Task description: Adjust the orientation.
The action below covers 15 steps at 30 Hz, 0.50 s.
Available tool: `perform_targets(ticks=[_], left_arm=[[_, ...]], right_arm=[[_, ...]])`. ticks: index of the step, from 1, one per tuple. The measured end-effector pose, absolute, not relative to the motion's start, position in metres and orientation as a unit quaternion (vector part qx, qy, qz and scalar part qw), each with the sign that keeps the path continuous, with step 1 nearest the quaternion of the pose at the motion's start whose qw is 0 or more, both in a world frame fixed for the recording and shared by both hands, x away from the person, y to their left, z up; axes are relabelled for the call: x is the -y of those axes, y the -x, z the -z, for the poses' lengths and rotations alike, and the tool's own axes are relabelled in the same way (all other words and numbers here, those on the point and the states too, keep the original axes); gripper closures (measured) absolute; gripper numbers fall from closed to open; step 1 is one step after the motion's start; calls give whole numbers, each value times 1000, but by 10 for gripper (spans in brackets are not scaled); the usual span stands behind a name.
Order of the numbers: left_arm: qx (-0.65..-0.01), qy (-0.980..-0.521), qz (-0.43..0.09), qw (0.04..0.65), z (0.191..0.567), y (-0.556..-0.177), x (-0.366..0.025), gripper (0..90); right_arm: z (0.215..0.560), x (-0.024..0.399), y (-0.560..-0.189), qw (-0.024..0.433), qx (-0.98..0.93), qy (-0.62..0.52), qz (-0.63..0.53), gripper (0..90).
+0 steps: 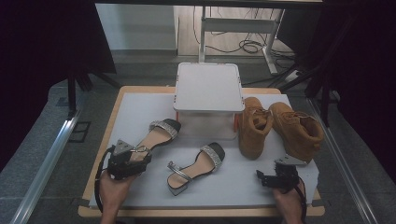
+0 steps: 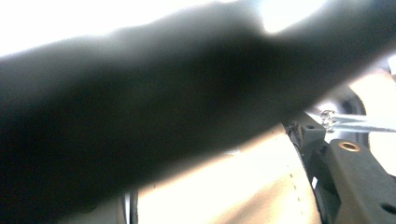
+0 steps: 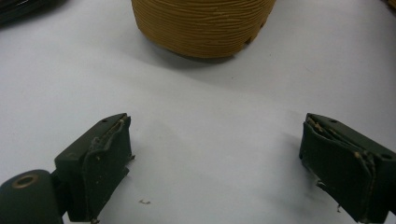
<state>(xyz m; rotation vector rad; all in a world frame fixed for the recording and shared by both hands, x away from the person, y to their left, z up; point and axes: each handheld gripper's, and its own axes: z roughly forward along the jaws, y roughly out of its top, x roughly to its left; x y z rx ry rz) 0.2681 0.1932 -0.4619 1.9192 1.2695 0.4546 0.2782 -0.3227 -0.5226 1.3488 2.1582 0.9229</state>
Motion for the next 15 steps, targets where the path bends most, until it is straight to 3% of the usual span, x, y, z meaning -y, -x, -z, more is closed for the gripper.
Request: perform_targets(ticks=[15], left_arm=[[-475, -765, -170, 401, 451, -283, -157, 389]], right_arm=[[523, 323, -278, 215, -779, -486, -333, 93]])
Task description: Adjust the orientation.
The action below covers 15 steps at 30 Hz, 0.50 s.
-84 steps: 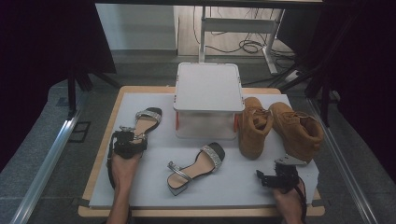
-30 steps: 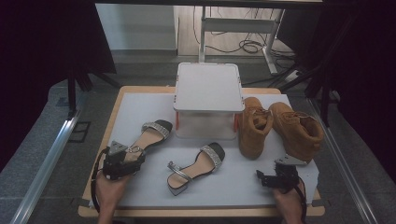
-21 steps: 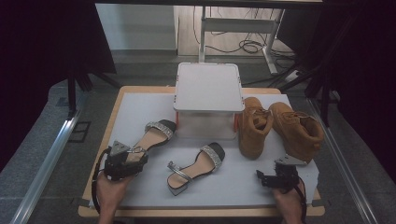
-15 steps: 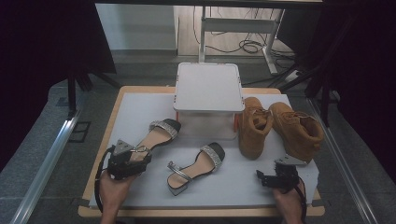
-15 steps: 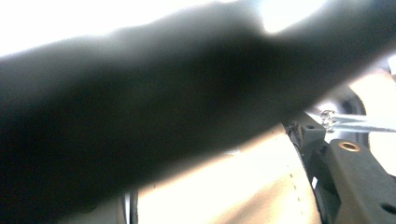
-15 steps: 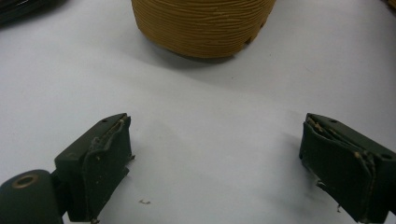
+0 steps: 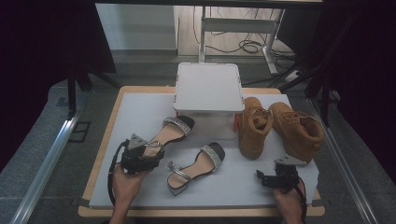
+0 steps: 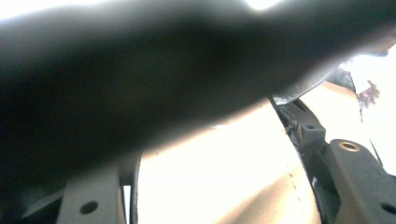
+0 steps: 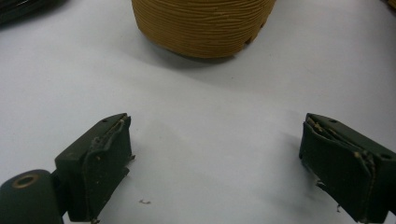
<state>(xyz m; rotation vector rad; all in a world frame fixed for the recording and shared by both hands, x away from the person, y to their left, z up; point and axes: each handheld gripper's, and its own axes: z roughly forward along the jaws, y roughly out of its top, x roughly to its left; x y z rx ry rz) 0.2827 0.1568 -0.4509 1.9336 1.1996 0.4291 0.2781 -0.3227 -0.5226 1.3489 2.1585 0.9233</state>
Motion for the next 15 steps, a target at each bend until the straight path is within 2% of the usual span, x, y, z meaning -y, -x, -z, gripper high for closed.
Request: perform_targets(ticks=[15], left_arm=[[-473, -766, -167, 402, 453, -310, -122, 389]], right_arm=[[523, 323, -278, 215, -779, -486, -333, 95]])
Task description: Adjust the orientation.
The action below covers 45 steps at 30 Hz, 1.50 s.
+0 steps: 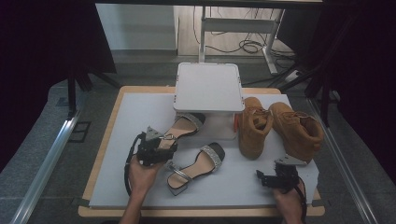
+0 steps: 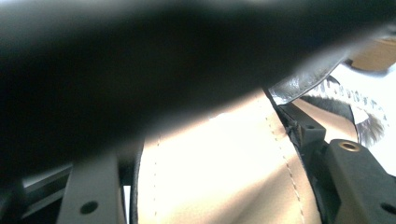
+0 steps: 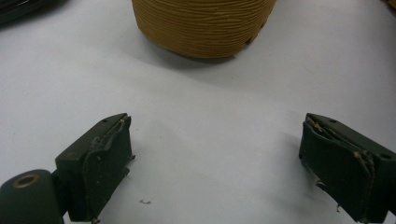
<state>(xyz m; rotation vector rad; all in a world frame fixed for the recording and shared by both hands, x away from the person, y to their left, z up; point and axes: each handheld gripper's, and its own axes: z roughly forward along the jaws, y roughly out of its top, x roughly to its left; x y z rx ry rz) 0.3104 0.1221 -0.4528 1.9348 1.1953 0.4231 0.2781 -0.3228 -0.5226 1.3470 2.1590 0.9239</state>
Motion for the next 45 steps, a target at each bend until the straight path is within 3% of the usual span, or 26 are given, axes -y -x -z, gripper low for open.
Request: perform_targets(ticks=[19, 45], left_arm=[[-499, -752, -167, 397, 467, -352, -88, 389], [-531, -751, -167, 355, 483, -397, -70, 389]], right_arm=[[523, 323, -278, 215, -779, -486, -334, 96], [523, 323, -278, 215, -779, -486, -334, 97]])
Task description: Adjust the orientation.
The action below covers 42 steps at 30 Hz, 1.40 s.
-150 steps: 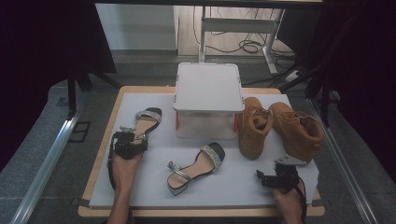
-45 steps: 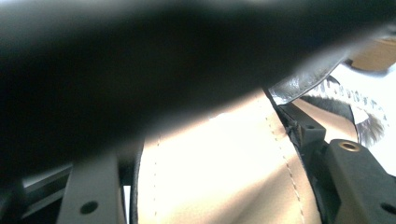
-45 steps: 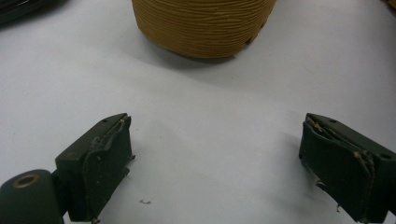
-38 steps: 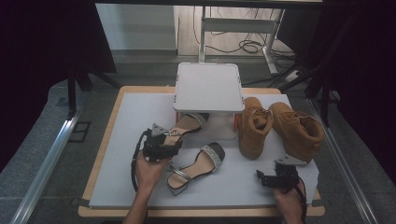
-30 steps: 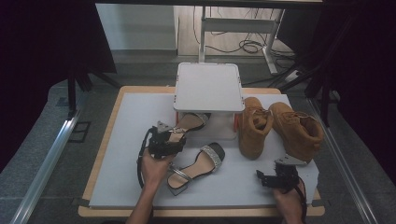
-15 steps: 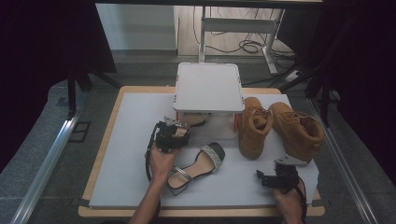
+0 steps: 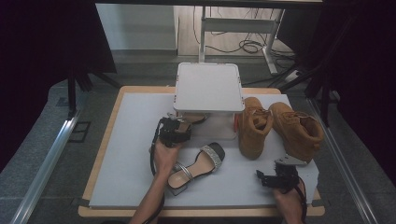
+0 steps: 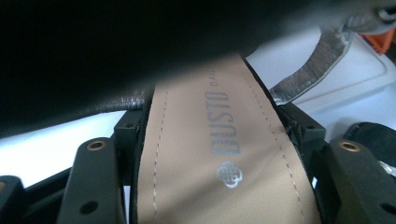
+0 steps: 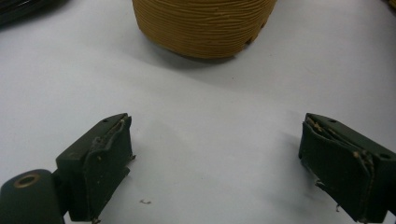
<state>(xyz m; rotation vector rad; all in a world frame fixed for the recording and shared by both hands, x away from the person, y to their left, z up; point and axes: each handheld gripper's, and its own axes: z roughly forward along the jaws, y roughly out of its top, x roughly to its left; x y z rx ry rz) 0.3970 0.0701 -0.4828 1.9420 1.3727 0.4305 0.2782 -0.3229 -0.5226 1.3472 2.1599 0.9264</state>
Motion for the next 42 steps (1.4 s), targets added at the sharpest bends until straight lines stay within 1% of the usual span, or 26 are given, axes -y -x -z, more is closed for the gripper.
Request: perform_targets(ticks=[7, 12, 19, 23, 27, 28, 32, 42], left_arm=[[-539, -751, -171, 342, 487, -407, -67, 388], [-547, -744, -167, 346, 490, -413, -67, 388], [-545, -749, -167, 338, 494, -419, -66, 381], [-543, -755, -159, 333, 498, -420, -66, 373], [-540, -756, -144, 342, 498, -421, -69, 353], [-538, -756, -137, 346, 497, -420, -69, 331], [-527, -764, -140, 347, 496, -416, -72, 317], [-509, -766, -142, 367, 489, -397, -87, 334]], right_arm=[[523, 323, -278, 214, -779, -486, -334, 97], [523, 323, -278, 215, -778, -486, -335, 97], [523, 323, -278, 215, -778, -486, -335, 97], [523, 323, -278, 215, -778, -486, -335, 97], [523, 323, -278, 215, -778, -486, -335, 97], [523, 323, -278, 215, -778, -486, -335, 98], [523, 323, -278, 215, -778, -486, -335, 98], [523, 323, -278, 215, -779, -485, -334, 98]])
